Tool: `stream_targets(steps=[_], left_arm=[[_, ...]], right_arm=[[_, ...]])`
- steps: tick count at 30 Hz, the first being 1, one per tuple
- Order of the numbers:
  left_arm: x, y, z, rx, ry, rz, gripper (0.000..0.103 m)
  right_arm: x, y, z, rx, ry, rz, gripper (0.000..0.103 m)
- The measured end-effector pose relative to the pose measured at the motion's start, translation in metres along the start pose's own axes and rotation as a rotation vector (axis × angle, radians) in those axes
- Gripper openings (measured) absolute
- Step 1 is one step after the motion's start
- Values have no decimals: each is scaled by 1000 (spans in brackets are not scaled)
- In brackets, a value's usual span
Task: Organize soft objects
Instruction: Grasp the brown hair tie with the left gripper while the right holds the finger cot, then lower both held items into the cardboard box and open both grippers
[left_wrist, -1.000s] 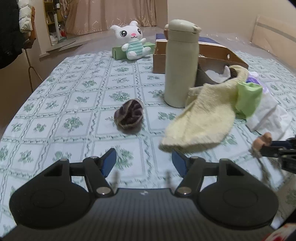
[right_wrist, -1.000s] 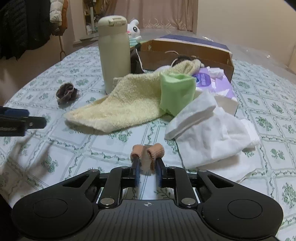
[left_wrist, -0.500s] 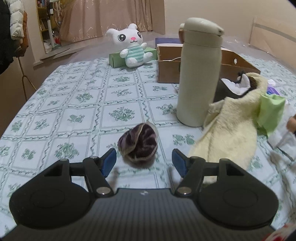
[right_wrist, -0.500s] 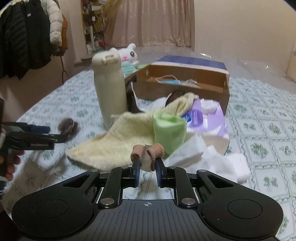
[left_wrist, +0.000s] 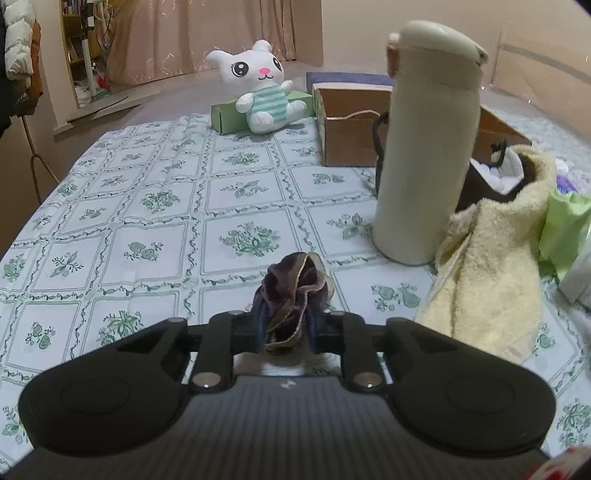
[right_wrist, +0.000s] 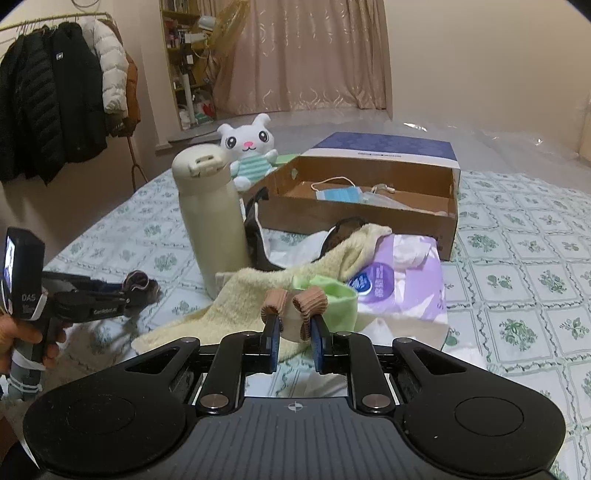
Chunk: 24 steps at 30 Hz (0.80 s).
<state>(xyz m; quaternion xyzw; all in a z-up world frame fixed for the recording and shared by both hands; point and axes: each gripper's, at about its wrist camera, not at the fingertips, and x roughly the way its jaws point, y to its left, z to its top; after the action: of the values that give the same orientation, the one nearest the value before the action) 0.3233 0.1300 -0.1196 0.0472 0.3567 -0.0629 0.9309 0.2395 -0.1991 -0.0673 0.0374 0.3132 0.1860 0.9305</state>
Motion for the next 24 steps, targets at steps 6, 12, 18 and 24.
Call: stream_targets(steps=[6,12,18,24], left_arm=[[2,26,26,-24,-55,-27,17],[14,49,79,-18,-148,-106,17],[55,56,149,-11,-190,-190,17],[102,26,206,117,-168,-229,17]], right_arm=[[5,-21,20,13,-32,24,18],[22,-47,56,14,-58,55,18],[61,-65,100,-8,-61,93,18],[116,-77,149,-16,-33,147,18]])
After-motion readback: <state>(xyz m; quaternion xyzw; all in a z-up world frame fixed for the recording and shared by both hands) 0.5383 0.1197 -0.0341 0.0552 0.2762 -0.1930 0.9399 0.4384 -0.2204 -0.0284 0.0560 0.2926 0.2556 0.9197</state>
